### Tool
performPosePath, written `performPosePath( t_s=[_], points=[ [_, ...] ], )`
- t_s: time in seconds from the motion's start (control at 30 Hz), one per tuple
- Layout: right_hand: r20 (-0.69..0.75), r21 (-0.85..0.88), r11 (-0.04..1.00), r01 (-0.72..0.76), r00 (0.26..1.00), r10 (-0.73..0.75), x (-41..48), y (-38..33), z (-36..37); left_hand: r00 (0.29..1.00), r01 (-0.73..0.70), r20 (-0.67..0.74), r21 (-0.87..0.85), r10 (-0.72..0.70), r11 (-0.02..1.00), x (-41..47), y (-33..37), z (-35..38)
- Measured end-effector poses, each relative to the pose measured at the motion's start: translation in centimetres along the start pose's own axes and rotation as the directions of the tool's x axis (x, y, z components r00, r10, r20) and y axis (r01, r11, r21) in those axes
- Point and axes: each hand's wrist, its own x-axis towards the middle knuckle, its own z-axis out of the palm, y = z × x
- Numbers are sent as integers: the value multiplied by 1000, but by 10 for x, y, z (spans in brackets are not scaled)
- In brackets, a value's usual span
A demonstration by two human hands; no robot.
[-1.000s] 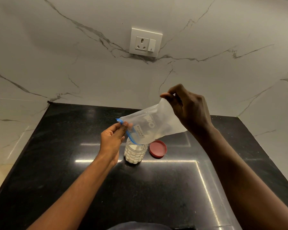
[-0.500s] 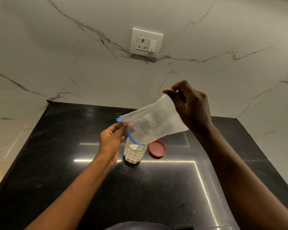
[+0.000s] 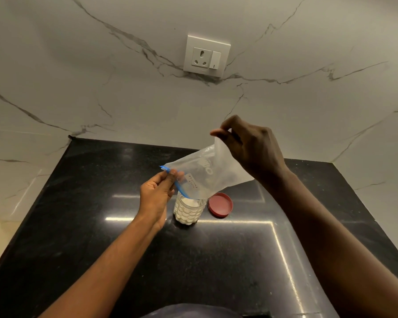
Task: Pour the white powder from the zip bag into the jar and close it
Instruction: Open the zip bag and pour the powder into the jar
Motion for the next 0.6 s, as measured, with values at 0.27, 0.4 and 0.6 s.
performPosePath(
  t_s=[0.27,0.4,0.6],
  points=[
    [222,288,844,-452,889,401,-24,34,-13,1000,29,9,-106,-28,994,4,-5,-6],
    [565,370,626,-686,701,434,-75,49,-17,1000,16,-2,-113,-17,993,6,-6,-8],
    [365,421,658,-624,781,507,-115,46,-5,999,24,-29,-115,-27,993,8,-7,-6]
  ],
)
